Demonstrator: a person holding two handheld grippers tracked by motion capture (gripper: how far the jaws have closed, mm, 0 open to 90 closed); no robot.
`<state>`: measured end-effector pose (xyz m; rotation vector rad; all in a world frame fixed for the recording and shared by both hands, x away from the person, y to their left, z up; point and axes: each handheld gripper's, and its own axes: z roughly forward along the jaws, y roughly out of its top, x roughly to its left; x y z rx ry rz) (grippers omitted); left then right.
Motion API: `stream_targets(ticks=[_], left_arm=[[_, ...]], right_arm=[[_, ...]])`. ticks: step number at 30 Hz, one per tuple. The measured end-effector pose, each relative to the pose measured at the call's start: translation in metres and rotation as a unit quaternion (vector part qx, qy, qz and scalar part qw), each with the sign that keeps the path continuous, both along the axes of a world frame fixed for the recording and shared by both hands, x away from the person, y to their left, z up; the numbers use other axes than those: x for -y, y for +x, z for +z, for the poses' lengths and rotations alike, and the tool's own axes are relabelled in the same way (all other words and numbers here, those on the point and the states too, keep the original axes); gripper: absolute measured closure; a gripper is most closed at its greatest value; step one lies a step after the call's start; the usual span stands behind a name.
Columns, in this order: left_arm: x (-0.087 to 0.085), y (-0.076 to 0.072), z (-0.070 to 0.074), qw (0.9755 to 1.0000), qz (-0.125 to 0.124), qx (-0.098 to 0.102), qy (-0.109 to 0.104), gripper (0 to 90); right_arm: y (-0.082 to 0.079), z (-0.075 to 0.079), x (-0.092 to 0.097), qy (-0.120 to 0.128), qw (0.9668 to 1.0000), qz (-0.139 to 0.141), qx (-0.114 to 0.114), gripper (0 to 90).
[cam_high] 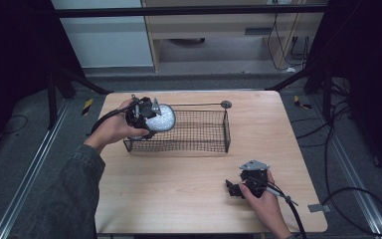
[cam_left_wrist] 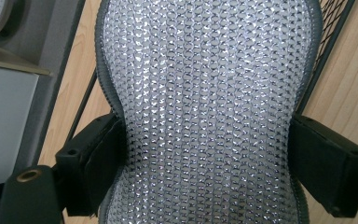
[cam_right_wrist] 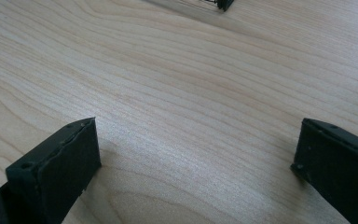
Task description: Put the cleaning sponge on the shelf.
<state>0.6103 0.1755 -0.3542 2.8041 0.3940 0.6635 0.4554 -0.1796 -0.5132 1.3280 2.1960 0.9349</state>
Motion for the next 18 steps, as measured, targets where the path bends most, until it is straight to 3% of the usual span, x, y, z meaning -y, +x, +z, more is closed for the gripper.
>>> stream_targets(ticks=[16, 18], left_arm=[[0.008, 0.02, -0.015, 0.9999, -0.006, -0.006, 0.009, 13.8], [0.007, 0.023, -0.016, 1.0, -0.006, -0.002, 0.002, 13.9]], right_arm=[[0.0, 0.0, 0.0, 0.0, 1.0, 0.0, 0.0, 0.5], [0.0, 0.0, 0.0, 0.0, 1.0, 0.0, 0.0, 0.5]])
